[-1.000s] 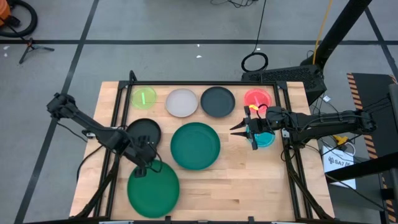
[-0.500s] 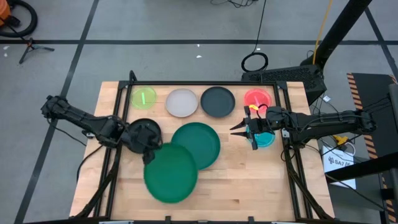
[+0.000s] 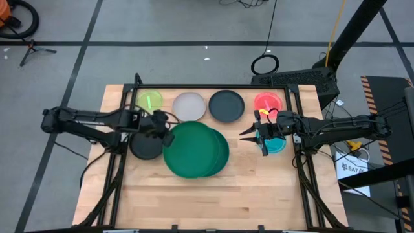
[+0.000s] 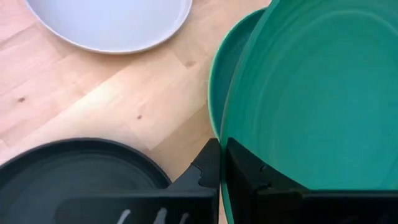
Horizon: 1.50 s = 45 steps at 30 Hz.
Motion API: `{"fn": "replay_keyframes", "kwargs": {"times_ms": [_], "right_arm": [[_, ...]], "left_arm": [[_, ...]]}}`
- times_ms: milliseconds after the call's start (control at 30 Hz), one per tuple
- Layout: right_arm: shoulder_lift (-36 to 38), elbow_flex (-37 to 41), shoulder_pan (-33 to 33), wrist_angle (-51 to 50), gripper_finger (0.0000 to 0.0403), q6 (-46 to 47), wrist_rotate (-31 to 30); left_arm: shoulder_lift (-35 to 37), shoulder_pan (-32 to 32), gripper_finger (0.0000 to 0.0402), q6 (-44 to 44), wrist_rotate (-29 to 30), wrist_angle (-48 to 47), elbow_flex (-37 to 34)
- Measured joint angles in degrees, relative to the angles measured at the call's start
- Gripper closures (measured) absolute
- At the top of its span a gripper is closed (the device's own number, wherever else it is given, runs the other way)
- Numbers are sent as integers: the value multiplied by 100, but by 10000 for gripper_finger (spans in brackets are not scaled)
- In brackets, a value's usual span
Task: Stack plastic plates
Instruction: Stack the dark green plate on top of the other dark green plate
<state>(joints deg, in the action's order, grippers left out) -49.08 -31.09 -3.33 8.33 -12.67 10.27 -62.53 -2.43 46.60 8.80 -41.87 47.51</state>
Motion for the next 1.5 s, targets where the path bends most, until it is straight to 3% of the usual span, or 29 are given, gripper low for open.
{"fn": "replay_keyframes", "kwargs": {"times_ms": [400,1500], "right_arm": [[2,0,0,-3,331,-2,-1],[1,0,-2,-5,331,-2,-1]], "left_arm": [[-551,-626,392,-448,-467,324,4],[-576,-634,369,-431,-426,571,7]]}}
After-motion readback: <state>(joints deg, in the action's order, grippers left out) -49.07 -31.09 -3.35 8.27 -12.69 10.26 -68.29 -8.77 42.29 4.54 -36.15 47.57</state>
